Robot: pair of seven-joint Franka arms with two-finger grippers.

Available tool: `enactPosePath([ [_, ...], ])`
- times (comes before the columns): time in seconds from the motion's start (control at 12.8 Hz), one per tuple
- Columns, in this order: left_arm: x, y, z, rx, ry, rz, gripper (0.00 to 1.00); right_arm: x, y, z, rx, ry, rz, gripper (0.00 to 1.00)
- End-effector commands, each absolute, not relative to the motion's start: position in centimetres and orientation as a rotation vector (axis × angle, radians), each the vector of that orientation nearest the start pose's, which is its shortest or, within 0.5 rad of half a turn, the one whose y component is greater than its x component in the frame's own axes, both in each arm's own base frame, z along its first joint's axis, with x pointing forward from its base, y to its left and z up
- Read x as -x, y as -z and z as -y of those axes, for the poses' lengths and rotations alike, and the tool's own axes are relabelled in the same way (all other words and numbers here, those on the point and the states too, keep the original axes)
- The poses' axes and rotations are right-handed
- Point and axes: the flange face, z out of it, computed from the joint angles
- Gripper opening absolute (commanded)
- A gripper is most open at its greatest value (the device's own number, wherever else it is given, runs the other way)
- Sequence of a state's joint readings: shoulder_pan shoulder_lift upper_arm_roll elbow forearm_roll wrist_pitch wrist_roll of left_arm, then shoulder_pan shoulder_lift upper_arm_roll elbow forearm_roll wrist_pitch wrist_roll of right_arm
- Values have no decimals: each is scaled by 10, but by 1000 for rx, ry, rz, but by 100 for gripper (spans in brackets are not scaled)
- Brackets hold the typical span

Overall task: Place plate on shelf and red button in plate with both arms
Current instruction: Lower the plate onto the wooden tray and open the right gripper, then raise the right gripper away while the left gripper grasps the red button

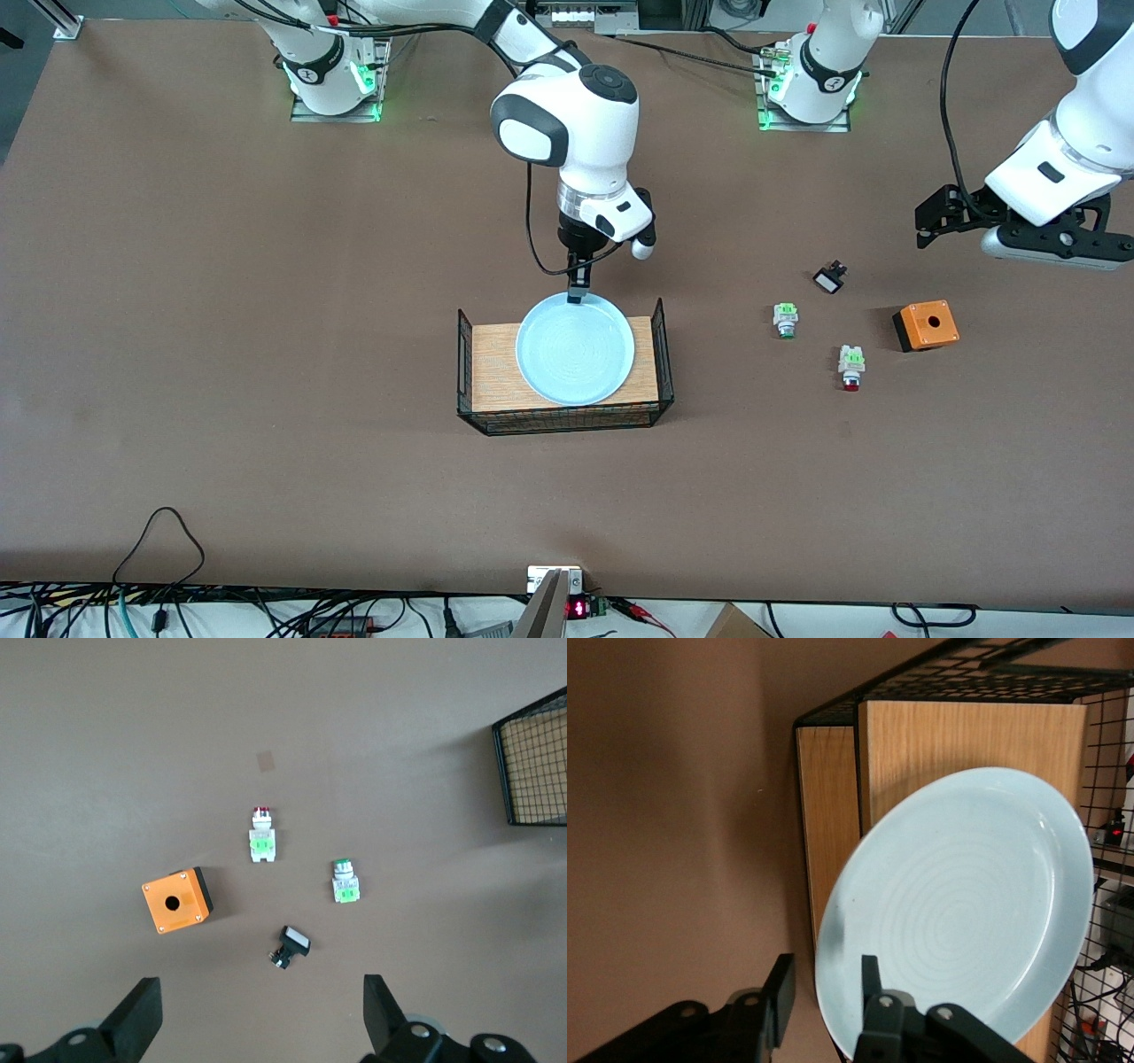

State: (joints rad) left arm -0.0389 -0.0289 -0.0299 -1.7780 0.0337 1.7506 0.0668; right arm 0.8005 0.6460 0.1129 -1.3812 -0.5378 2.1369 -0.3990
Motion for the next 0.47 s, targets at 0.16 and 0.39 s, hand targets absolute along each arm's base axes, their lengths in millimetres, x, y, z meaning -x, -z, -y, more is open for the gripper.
enactPosePath([
  [0.16,-581,-486,26,3103,-222,-215,100,-501,-413,-530,2577,334,2223,100],
  [0.39,-611,-393,13,3079,-320,-202,100,-527,-472,-472,2702,267,2003,100],
])
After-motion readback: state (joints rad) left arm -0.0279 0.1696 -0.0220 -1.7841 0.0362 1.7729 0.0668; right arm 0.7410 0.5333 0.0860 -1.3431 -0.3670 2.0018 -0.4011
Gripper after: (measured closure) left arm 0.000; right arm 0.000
